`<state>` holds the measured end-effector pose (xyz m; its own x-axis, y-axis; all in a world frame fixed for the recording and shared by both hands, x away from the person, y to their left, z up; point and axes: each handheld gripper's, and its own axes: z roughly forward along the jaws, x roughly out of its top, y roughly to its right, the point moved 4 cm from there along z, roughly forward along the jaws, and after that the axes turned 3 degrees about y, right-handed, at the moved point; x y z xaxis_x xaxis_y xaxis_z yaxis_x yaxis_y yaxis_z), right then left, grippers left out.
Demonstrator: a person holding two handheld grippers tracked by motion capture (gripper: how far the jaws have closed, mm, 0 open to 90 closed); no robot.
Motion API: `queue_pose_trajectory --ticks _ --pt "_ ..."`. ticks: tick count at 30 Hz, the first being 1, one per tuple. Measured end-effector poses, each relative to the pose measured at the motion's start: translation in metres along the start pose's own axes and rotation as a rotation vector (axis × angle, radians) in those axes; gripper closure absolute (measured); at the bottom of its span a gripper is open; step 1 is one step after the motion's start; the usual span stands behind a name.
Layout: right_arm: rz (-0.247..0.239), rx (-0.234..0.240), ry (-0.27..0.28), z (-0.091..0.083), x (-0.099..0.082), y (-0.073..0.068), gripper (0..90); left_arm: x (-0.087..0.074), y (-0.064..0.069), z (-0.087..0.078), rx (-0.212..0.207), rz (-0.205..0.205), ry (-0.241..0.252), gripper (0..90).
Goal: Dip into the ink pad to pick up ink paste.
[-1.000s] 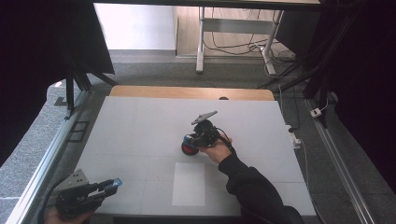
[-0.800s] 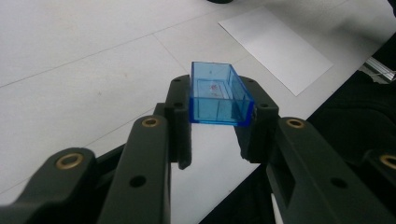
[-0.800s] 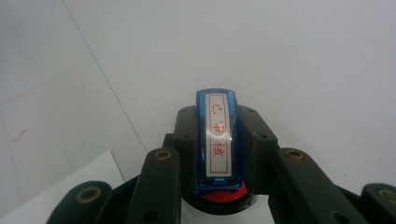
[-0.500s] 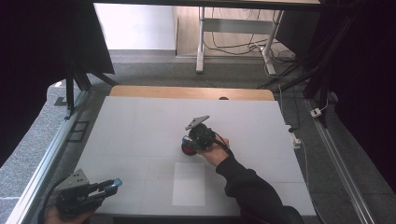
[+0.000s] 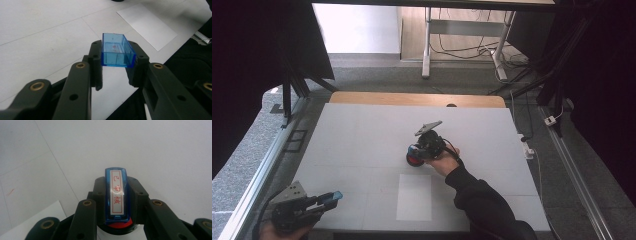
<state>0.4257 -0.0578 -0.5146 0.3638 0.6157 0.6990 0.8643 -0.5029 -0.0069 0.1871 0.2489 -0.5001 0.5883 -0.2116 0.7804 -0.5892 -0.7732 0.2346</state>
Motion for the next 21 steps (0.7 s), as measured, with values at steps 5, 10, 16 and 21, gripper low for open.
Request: queue_pose_trajectory --ticks 5,10,16,21 --pt "-0.008 0.003 0.005 -0.001 0.0 0.0 71.6 0.0 -0.001 0.0 -0.007 -0.006 0.003 68.4" --pt "0.001 0.005 0.021 -0.002 -0.001 0.002 71.5 0.0 -0.001 -0.001 -0.011 -0.01 0.004 68.4" --pt "0.007 0.013 0.052 -0.012 0.002 0.003 71.5 0.0 -0.002 -0.001 -0.012 -0.016 0.006 68.3" --pt "-0.009 0.035 0.067 -0.021 0.003 0.0 71.5 0.0 -0.002 -0.001 -0.012 -0.015 0.003 68.3"
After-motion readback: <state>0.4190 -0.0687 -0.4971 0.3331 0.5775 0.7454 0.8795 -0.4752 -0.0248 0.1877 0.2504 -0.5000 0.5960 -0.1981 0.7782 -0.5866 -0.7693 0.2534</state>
